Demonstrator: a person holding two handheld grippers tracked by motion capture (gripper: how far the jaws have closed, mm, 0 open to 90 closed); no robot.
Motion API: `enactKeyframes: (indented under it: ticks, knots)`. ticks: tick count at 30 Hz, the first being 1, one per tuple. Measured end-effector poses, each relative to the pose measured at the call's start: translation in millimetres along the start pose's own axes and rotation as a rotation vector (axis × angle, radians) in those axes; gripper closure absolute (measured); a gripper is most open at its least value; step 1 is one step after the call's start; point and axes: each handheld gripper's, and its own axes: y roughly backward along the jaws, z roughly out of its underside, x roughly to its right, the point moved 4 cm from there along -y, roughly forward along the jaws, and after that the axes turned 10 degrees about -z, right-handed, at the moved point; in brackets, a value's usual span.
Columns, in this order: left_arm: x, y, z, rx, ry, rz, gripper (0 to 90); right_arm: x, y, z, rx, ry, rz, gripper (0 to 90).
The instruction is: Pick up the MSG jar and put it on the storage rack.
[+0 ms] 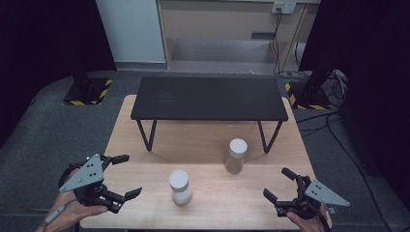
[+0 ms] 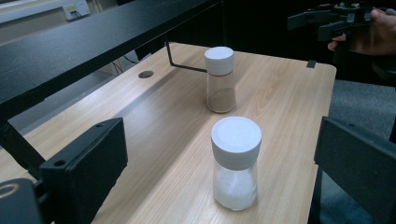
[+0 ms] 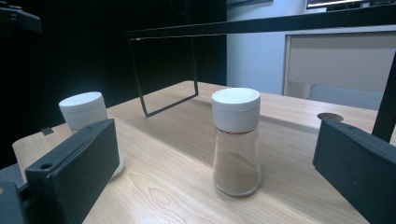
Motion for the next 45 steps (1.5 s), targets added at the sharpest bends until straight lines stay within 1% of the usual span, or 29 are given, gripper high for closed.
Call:
enactKeyframes:
  ticks: [7, 12, 25, 26, 31, 32, 33, 34, 36, 38, 41, 42, 43, 44, 45]
  knots:
    - [-5.0, -3.3, -6.8, -0.022, -0.005, 0.012, 1.5, -0.2, 0.0, 0.0, 0.000, 0.001, 0.001, 0.8]
    - [-8.4, -7.1, -8.0, -0.023, 0.005, 0.014, 1.5, -0.2, 0.0, -0.1, 0.000, 0.001, 0.000, 0.8]
    - [-11.6, -24.9, -10.2, -0.068, -0.011, 0.045, 1.5, -0.4, 0.8, -0.1, 0.003, 0.002, 0.003, 0.8]
    - [-12.5, -28.4, -10.5, -0.078, -0.011, 0.052, 1.5, -0.4, 1.0, -0.2, 0.003, 0.002, 0.003, 0.8]
    - [-13.4, -36.0, -9.6, -0.089, -0.006, 0.067, 1.5, -0.3, 1.4, -0.1, 0.006, 0.002, 0.006, 0.8]
    - [-13.3, -40.1, -8.3, -0.095, -0.004, 0.075, 1.5, -0.2, 1.4, -0.1, 0.005, 0.003, 0.005, 0.8]
    - [-13.3, -40.1, -8.3, -0.095, -0.004, 0.075, 1.6, -0.2, 1.3, -0.1, 0.005, 0.004, 0.005, 0.8]
    - [-13.4, -44.8, -7.2, -0.104, -0.009, 0.087, 1.8, -0.3, 1.3, -0.2, 0.004, 0.004, 0.004, 0.8]
    - [-13.0, -47.3, -6.6, -0.108, -0.011, 0.091, 2.2, -0.2, 1.2, -0.1, 0.004, 0.004, 0.004, 0.8]
    - [-12.6, -54.8, -4.0, -0.114, -0.015, 0.104, 2.2, -0.3, 1.2, -0.1, 0.004, 0.003, 0.005, 0.8]
    - [-13.1, -63.9, -0.7, -0.120, -0.007, 0.120, 2.3, -0.3, 1.1, 0.1, 0.004, 0.002, 0.006, 0.8]
    - [-13.1, -63.9, -0.7, -0.120, -0.007, 0.120, 2.4, -0.3, 1.0, 0.0, 0.004, 0.002, 0.006, 0.8]
    - [-13.7, -70.6, 1.7, -0.129, -0.007, 0.130, 2.5, -0.3, 1.0, 0.0, 0.004, 0.001, 0.007, 0.8]
    - [-13.7, -70.6, 1.7, -0.129, -0.007, 0.130, 2.9, -0.3, 1.0, 0.0, 0.004, 0.001, 0.007, 0.8]
    - [-14.2, -76.8, 4.8, -0.135, -0.003, 0.140, 3.2, -0.2, 1.1, 0.1, 0.003, 0.001, 0.007, 0.9]
